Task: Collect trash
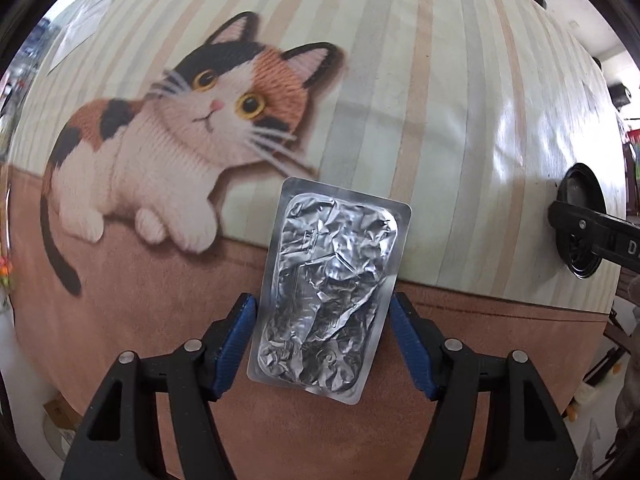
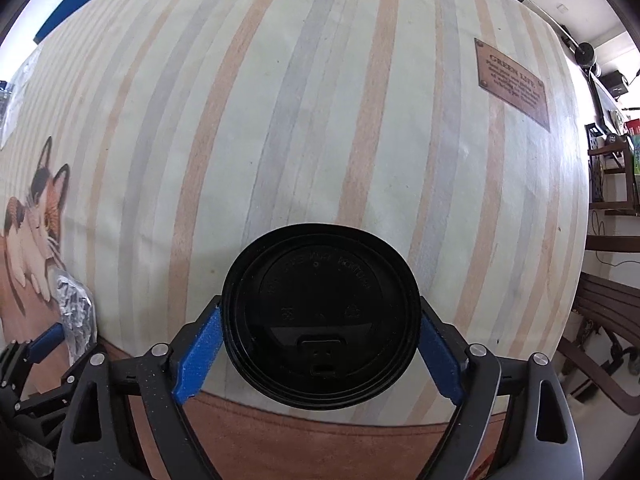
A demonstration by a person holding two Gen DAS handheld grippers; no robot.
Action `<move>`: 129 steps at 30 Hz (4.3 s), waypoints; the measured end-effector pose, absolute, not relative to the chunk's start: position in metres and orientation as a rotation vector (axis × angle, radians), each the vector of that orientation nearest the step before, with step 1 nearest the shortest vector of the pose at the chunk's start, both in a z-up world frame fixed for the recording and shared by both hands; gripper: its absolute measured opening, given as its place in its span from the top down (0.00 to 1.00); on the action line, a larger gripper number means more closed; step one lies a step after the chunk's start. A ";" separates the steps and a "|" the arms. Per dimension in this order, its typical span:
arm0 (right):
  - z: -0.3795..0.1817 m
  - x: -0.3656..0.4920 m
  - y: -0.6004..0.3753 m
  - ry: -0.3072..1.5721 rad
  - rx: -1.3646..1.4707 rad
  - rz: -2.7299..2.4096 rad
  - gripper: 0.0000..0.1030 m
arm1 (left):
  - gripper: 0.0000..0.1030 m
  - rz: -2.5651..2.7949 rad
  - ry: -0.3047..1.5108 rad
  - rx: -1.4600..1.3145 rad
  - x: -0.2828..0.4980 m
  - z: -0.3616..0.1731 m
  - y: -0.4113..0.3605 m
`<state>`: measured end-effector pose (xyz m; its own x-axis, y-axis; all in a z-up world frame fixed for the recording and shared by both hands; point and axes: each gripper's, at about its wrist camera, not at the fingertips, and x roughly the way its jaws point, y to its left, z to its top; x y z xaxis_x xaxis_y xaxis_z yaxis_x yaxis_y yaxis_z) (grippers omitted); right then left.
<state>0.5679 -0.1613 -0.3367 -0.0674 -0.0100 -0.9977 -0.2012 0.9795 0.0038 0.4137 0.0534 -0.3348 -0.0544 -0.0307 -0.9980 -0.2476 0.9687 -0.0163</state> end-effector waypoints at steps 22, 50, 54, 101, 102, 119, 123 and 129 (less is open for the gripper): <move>-0.249 0.405 -0.088 1.548 -0.216 0.468 0.12 | 0.36 0.419 1.322 -0.455 0.243 -0.228 0.098; -0.530 0.057 -0.030 1.803 -0.322 0.626 0.12 | 0.36 0.571 1.312 -1.246 -0.109 -0.546 0.201; -0.629 0.056 -0.025 1.854 -0.282 0.591 0.12 | 0.36 0.519 1.329 -1.300 -0.101 -0.635 0.211; -0.153 0.021 -0.054 1.485 -0.659 1.075 0.00 | 0.00 0.819 1.111 -0.916 -0.177 -0.151 0.050; -0.134 0.023 -0.058 1.476 -0.645 1.096 0.00 | 0.00 0.812 1.094 -0.909 -0.179 -0.137 0.049; 0.017 0.015 -0.078 1.391 -0.557 1.290 0.00 | 0.00 0.728 0.865 -0.936 -0.196 -0.016 0.014; 0.030 0.013 -0.080 1.381 -0.568 1.301 0.00 | 0.00 0.722 0.843 -0.930 -0.198 -0.003 0.008; 0.034 0.013 -0.078 1.390 -0.572 1.306 0.00 | 0.00 0.734 0.842 -0.935 -0.202 -0.002 0.006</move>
